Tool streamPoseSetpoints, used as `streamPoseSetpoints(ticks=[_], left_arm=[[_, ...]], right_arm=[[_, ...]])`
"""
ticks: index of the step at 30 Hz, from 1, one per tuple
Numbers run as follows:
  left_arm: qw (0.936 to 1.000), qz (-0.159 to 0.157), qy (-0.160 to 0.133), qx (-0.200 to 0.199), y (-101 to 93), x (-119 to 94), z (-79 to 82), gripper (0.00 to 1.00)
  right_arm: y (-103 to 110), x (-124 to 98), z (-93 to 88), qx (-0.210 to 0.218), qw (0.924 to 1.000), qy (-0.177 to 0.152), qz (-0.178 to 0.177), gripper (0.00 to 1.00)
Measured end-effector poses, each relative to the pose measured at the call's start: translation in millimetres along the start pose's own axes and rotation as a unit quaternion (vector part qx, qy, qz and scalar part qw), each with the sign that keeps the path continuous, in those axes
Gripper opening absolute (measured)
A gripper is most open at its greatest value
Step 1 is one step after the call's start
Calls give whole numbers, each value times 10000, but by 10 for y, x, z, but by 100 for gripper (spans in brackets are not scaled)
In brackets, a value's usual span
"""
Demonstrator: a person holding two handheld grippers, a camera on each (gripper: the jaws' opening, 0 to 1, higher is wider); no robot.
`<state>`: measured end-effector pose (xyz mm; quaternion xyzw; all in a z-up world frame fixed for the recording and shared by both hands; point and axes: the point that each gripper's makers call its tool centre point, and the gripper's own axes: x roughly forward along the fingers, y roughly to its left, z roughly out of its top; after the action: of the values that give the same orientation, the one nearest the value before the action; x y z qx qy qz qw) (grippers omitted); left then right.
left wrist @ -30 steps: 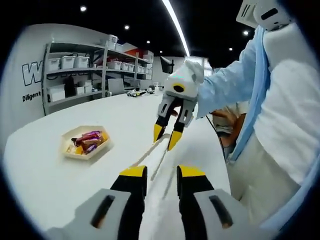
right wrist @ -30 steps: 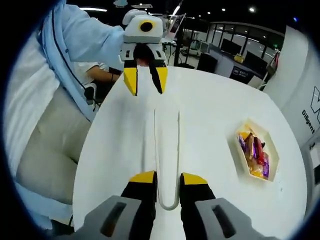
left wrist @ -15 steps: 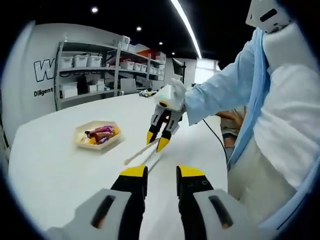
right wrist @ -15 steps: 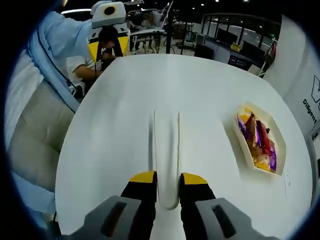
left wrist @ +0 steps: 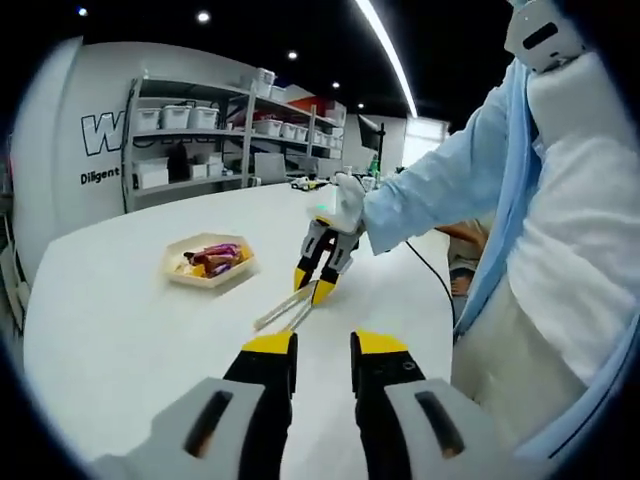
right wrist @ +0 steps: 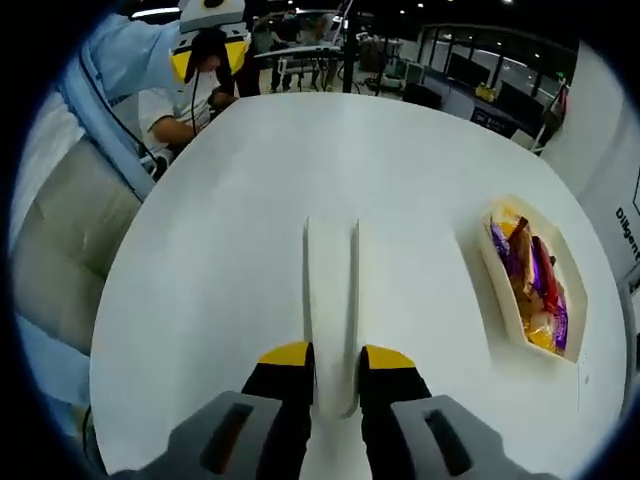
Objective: Place the target food into the container with the food tongs after gripping and lifting it, then release it inside without dropping or visibly crushing the food.
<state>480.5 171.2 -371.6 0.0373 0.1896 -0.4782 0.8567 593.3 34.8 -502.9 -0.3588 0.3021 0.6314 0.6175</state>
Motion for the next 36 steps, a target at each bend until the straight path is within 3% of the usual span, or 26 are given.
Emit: streamPoseSetpoints(ticks=[10, 20, 36], left_arm=[[10000, 11, 7, -2, 26, -3, 7, 19], [10000, -12, -1, 10, 42, 44, 13, 20], [10000, 43, -14, 87, 115, 116, 31, 20]], right_arm=[[-12, 6, 12, -82, 9998, -164, -48, 12], [-46, -129, 104, 344, 9985, -386, -167, 24], [100, -271, 143, 485, 9968, -553, -300, 24]])
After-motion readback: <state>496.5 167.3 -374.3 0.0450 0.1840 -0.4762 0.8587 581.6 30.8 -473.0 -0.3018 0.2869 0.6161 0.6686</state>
